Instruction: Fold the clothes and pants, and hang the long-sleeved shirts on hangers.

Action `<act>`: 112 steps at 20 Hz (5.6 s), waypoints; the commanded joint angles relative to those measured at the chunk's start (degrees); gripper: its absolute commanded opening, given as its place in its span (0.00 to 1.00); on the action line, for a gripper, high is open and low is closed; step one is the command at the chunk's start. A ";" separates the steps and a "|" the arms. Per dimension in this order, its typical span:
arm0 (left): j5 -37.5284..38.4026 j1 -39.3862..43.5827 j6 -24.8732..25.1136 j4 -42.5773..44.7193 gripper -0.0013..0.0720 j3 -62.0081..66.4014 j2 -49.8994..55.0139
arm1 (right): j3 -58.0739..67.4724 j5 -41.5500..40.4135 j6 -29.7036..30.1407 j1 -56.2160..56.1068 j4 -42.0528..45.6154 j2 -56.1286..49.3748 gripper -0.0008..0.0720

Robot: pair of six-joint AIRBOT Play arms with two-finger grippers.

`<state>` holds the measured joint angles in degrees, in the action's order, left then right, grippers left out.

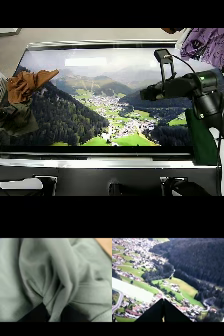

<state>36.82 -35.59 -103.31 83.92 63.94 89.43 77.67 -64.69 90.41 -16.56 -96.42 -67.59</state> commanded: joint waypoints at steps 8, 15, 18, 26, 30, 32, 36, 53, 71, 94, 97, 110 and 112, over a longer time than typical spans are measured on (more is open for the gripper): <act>17.88 29.09 4.24 -11.58 0.04 -0.02 -20.90 | 0.04 -7.80 -0.20 -0.07 0.85 0.11 0.05; 9.57 64.02 -8.15 -17.09 0.04 -0.26 -15.28 | 0.04 -13.86 2.38 -0.07 11.32 1.53 0.13; 6.10 70.97 -13.57 -17.14 0.20 -0.17 -8.11 | -0.11 -13.03 3.21 -0.07 12.20 1.46 0.22; 21.55 50.07 -4.09 -12.28 0.88 0.98 -22.45 | -4.85 1.79 -7.32 14.43 0.94 -2.25 0.52; 27.34 38.71 3.98 -12.28 0.88 0.98 -28.74 | -14.29 -1.16 4.59 22.86 -35.54 -12.81 0.71; 27.30 35.60 5.22 -12.33 0.88 1.01 -29.09 | -16.65 -1.60 9.44 19.47 -43.89 -17.62 0.76; 27.45 33.42 5.18 -12.35 0.88 0.98 -29.09 | -16.74 4.85 9.75 9.09 -45.92 -23.28 0.76; 23.78 20.79 21.07 -37.18 0.94 -32.83 -30.32 | -16.72 16.17 4.66 -0.07 -42.82 -20.48 0.05; 16.48 32.72 22.36 -41.40 0.04 -29.90 -22.75 | -13.62 12.74 0.92 -0.04 -31.43 -8.59 0.05; 37.55 18.21 11.82 -10.88 0.04 31.21 -46.21 | 31.89 -5.46 -18.51 -0.07 22.10 10.47 0.05; 36.37 21.29 14.53 -13.40 0.04 16.74 -41.90 | 31.87 -7.74 -18.49 -0.07 18.78 -3.37 0.05; 5.18 26.75 11.17 -13.42 0.04 -15.23 -18.78 | 32.13 5.75 -20.02 0.15 -2.29 -45.24 0.23; 5.75 26.75 11.17 -13.42 0.04 -15.23 -19.06 | 32.63 2.56 -16.63 2.49 -3.85 -42.45 0.36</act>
<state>43.53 -8.93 -91.96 70.48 49.47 69.19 109.86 -60.51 71.22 -15.77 -97.19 -110.63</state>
